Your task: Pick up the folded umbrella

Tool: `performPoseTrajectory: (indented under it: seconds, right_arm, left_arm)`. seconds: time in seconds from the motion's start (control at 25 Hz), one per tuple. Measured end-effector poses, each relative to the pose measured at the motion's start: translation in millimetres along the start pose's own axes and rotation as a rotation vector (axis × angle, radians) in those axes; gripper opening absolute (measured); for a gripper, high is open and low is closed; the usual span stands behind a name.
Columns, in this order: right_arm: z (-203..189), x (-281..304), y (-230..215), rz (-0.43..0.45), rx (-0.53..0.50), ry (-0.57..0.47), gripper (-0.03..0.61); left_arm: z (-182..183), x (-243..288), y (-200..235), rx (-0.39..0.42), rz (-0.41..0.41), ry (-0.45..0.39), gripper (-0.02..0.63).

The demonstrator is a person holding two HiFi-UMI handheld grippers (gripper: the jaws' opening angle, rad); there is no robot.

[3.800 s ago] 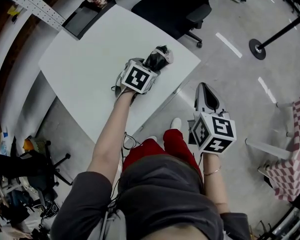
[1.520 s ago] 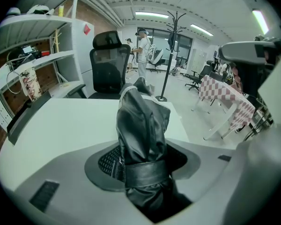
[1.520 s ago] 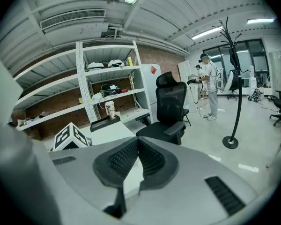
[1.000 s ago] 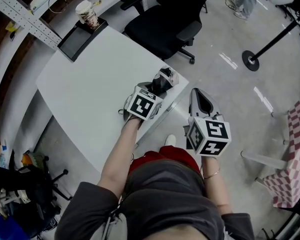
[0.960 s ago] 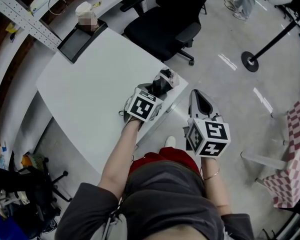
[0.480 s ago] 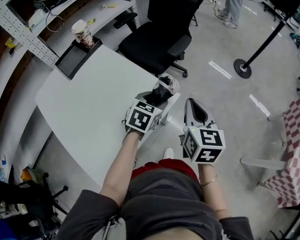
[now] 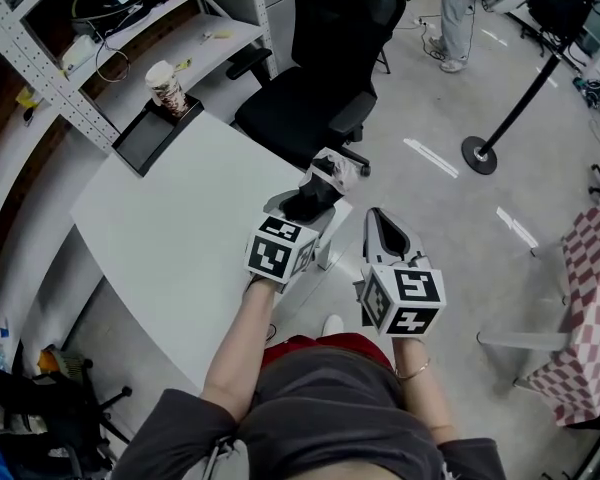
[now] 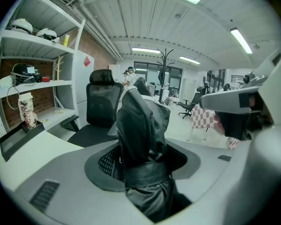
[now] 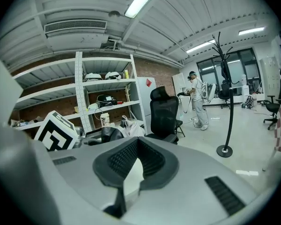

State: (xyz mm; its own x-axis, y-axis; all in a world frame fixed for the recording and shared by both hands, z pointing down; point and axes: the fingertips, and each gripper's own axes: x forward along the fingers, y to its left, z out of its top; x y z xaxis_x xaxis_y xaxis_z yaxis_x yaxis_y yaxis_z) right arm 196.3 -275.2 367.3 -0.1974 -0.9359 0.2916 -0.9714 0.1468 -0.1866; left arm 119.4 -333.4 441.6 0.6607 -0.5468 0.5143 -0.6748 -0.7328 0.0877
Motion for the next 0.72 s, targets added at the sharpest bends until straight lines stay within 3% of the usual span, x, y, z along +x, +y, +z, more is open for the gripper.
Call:
performPoseTrajectory:
  seconds: [0.32,0.72]
  right_arm:
    - [11.1,-2.8,-4.1,0.022,-0.013,-0.025,0.018]
    - [29.3,-4.4,-14.0,0.032,-0.006,-0.068,0.018]
  left_arm:
    - [28.0,-17.1,-0.9,-0.044,0.018,-0.1,0.235]
    - [63.9,-32.6,-9.1,-0.037,0.043,-0.211,0.236]
